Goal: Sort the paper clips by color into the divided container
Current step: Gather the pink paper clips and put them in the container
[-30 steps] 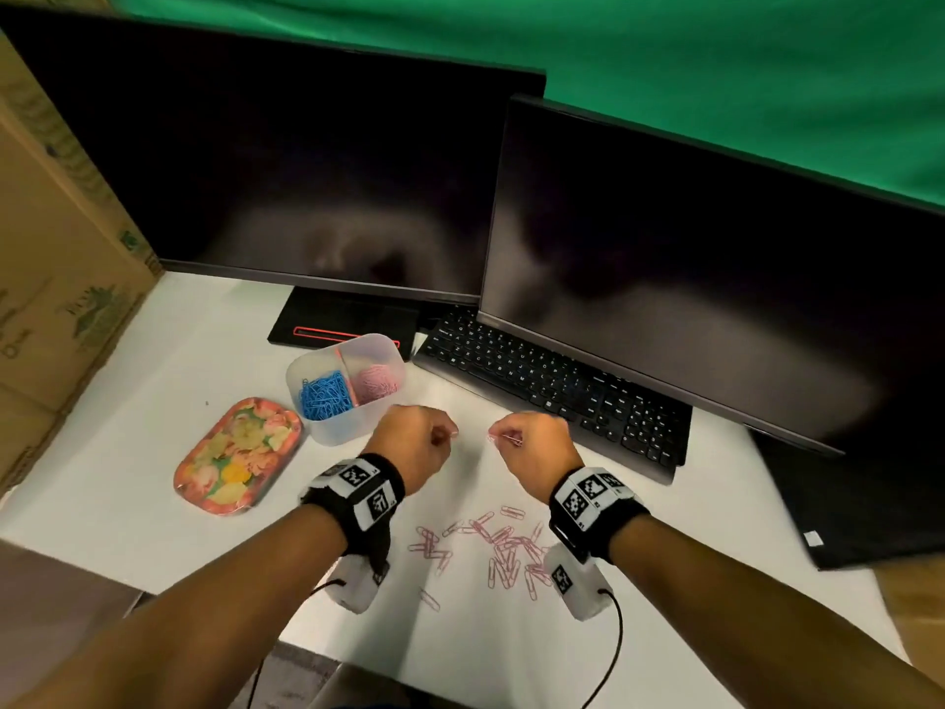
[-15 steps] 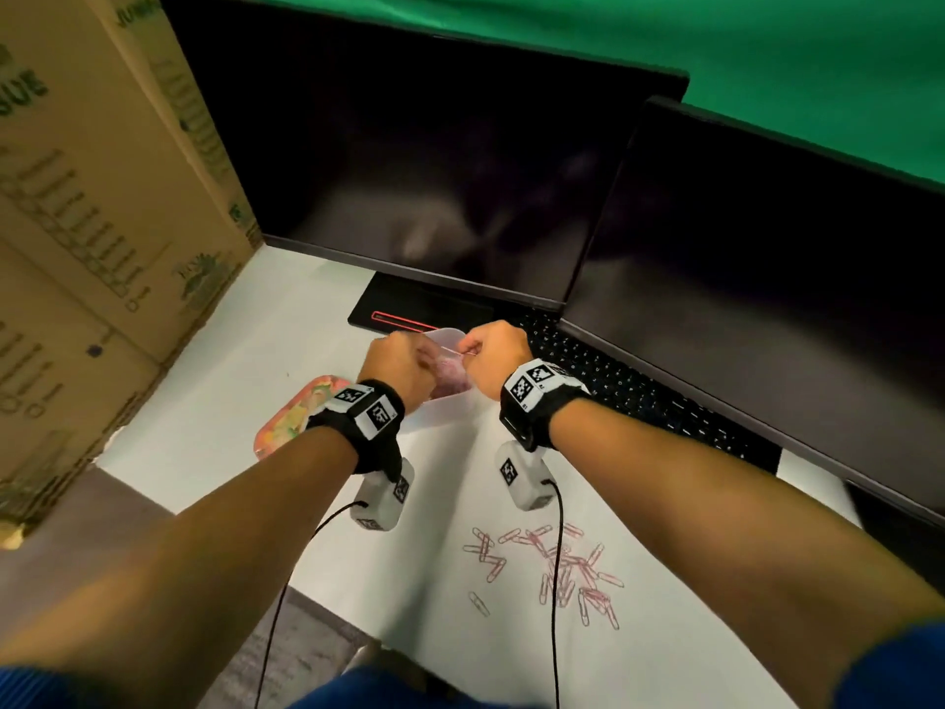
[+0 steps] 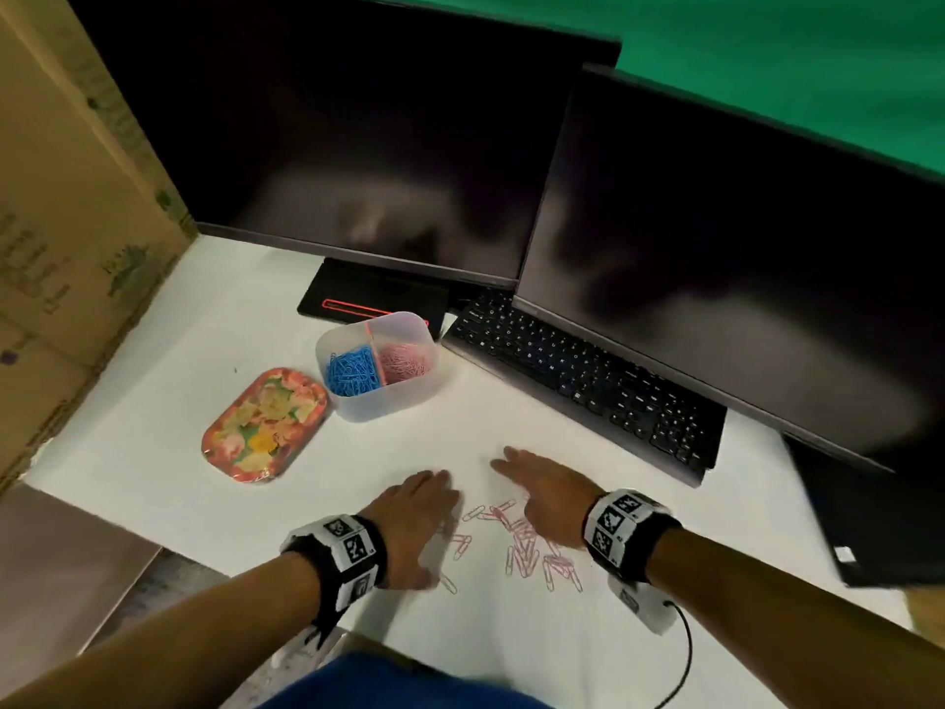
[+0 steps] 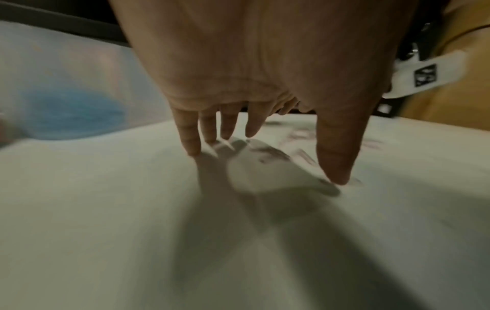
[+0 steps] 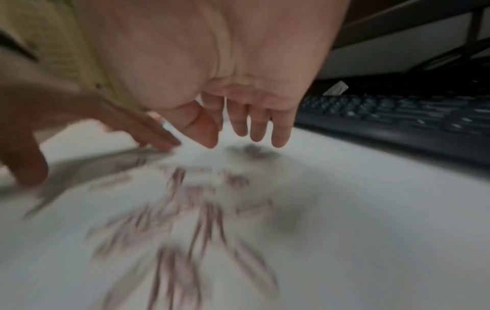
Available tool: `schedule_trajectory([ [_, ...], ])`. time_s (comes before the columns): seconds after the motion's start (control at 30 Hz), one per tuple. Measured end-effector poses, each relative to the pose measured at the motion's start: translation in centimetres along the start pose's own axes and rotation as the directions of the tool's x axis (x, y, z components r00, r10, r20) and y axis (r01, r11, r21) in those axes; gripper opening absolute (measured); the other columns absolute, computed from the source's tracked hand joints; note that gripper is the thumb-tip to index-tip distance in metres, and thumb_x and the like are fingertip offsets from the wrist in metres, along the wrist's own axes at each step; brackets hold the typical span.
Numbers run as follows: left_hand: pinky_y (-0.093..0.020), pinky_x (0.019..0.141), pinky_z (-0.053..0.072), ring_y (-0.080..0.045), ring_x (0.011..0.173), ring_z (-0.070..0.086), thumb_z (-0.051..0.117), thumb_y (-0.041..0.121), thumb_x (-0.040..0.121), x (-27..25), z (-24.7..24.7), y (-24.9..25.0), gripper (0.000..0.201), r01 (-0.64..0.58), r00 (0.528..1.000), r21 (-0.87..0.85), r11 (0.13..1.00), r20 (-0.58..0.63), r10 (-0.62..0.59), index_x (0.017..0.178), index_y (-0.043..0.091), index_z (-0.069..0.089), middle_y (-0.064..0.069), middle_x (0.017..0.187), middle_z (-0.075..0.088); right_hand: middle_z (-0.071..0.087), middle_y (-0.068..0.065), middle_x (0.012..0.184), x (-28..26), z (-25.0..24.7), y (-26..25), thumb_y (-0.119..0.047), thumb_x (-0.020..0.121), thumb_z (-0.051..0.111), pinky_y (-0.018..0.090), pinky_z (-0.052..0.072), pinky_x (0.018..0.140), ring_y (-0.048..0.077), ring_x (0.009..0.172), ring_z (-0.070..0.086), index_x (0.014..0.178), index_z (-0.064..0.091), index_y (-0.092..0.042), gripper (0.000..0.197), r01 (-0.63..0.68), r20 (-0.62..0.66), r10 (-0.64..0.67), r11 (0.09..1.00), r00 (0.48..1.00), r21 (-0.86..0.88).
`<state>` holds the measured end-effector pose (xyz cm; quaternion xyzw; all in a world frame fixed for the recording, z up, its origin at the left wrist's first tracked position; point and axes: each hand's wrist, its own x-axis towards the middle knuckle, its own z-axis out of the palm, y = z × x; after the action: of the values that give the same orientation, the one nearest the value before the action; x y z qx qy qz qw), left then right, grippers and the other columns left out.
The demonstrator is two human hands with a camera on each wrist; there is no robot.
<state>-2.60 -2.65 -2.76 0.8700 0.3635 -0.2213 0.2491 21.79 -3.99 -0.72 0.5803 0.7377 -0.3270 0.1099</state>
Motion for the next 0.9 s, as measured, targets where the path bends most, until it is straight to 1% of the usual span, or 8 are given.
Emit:
schedule_trajectory([
  [0.17,-0.031,0.118,-0.004,-0.023,0.149,-0.004,0.059,0.039,0.085,0.0,2.0,2.3,0.088,-0.234,0.972,0.177,0.956,0.008,0.237,0.153,0.014,0.009,-0.005,0.162,-0.002,0.000,-0.003,0.162,-2.5,5.4,1.4,-0.018,0.092,0.044,0.039,-0.001,0.121,0.017,0.149,-0.004,0.153,0.012,-0.027,0.070,0.227,0.081,-0.214,0.949,0.974,-0.218],
  [0.27,-0.033,0.121,0.011,-0.023,0.148,0.007,0.053,0.031,0.091,0.3,1.8,2.9,0.070,-0.285,0.958,0.175,0.943,0.008,0.288,0.151,0.014,0.022,-0.003,0.161,0.013,0.035,0.002,0.154,-3.9,6.2,2.2,-0.027,0.086,0.057,0.040,0.030,0.116,0.021,0.143,0.030,0.143,0.043,-0.023,0.059,0.317,0.015,-0.324,0.911,0.946,-0.265],
  [0.33,-0.037,0.113,0.033,-0.028,0.141,0.030,0.058,0.029,0.087,0.8,2.0,2.9,0.061,-0.318,0.946,0.169,0.933,-0.013,0.325,0.144,0.015,0.038,-0.004,0.153,0.034,0.059,-0.002,0.134,-4.3,6.5,3.2,-0.036,0.073,0.073,0.029,0.046,0.103,0.017,0.125,0.056,0.123,0.064,-0.027,0.051,0.300,-0.014,-0.322,0.897,0.947,-0.326],
  [0.43,-0.037,0.098,0.048,-0.029,0.124,0.050,0.069,0.033,0.077,1.1,1.8,3.4,0.063,-0.256,0.959,0.133,0.957,-0.091,0.269,0.136,0.023,0.048,-0.005,0.141,0.048,0.068,-0.004,0.119,-5.0,6.8,3.9,-0.041,0.064,0.081,0.030,0.057,0.085,0.017,0.109,0.066,0.109,0.070,-0.033,0.046,0.255,-0.110,-0.294,0.926,0.949,-0.278],
  [0.53,-0.040,0.102,0.042,-0.029,0.130,0.035,0.067,0.042,0.080,1.1,1.3,3.8,0.085,0.006,0.987,0.002,1.000,-0.160,-0.005,0.148,0.025,0.020,-0.006,0.148,0.025,0.052,0.001,0.135,-6.6,6.0,4.2,-0.046,0.080,0.064,0.032,0.049,0.099,0.021,0.123,0.052,0.133,0.052,-0.030,0.056,0.081,-0.248,-0.121,0.983,0.961,-0.166],
  [0.63,-0.040,0.099,0.047,-0.028,0.125,0.043,0.072,0.048,0.074,1.2,1.3,3.5,0.099,0.172,0.976,-0.180,0.969,-0.103,-0.192,0.149,0.023,0.011,-0.006,0.145,0.022,0.029,0.000,0.142,-8.2,6.2,4.1,-0.044,0.084,0.060,0.031,0.041,0.105,0.019,0.130,0.035,0.150,0.019,-0.025,0.080,-0.130,-0.218,0.146,0.988,0.965,0.089],
  [0.77,-0.033,0.100,0.045,-0.027,0.121,0.052,0.071,0.033,0.081,2.1,1.2,3.7,0.081,0.188,0.977,-0.313,0.931,-0.041,-0.211,0.147,0.025,0.024,-0.002,0.143,0.031,0.029,0.003,0.140,-7.9,7.2,3.8,-0.029,0.083,0.066,0.027,0.039,0.107,0.021,0.128,0.044,0.150,0.018,-0.019,0.084,-0.295,-0.118,0.346,0.902,0.931,0.316],
  [0.9,-0.026,0.091,0.043,-0.023,0.111,0.056,0.063,0.021,0.087,3.6,1.1,4.9,0.043,0.132,0.977,-0.378,0.916,-0.107,-0.185,0.126,0.024,0.048,0.000,0.124,0.048,0.036,0.005,0.137,-6.1,7.0,2.4,-0.018,0.086,0.064,0.022,0.036,0.106,0.020,0.124,0.048,0.146,0.030,-0.015,0.069,-0.302,-0.110,0.369,0.870,0.923,0.389],
])
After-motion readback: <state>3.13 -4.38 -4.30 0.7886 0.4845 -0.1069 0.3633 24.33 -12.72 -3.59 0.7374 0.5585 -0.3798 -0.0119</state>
